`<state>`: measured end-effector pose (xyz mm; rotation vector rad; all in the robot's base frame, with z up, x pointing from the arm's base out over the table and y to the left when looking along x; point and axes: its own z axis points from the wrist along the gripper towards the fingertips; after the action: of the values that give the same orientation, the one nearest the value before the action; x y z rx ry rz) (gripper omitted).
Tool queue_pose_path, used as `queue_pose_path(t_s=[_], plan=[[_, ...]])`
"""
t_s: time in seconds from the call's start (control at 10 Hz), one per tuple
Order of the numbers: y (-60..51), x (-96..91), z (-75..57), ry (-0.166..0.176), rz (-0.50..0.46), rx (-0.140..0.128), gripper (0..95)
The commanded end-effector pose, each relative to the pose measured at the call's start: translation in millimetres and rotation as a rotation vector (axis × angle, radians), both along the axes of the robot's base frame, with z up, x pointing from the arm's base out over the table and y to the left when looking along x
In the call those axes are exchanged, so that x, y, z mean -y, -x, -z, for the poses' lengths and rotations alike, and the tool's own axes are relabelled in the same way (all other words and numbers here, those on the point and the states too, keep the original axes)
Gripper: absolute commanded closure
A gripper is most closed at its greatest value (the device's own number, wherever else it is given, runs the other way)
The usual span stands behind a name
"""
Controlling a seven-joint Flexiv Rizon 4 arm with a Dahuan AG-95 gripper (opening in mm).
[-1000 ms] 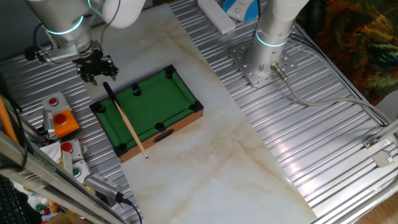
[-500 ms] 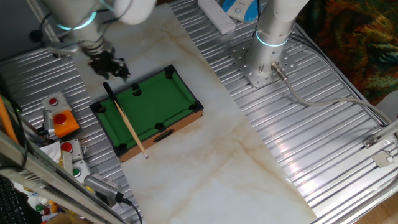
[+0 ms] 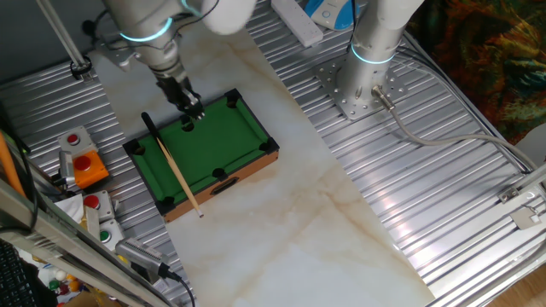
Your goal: Hit the pool ball
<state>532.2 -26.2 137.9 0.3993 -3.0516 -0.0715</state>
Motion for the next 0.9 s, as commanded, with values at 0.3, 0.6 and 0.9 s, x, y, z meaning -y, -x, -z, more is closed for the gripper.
queue_pose_path(t_s=[0.3,0.6,0.9], plan=[[24.8,-37.4,4.7,-0.002,0.261,0.021,57.0],[24.8,-37.4,4.8,-0.001,0.263,0.022,57.0],[24.8,-37.4,4.9,-0.003,0.264,0.018,57.0]])
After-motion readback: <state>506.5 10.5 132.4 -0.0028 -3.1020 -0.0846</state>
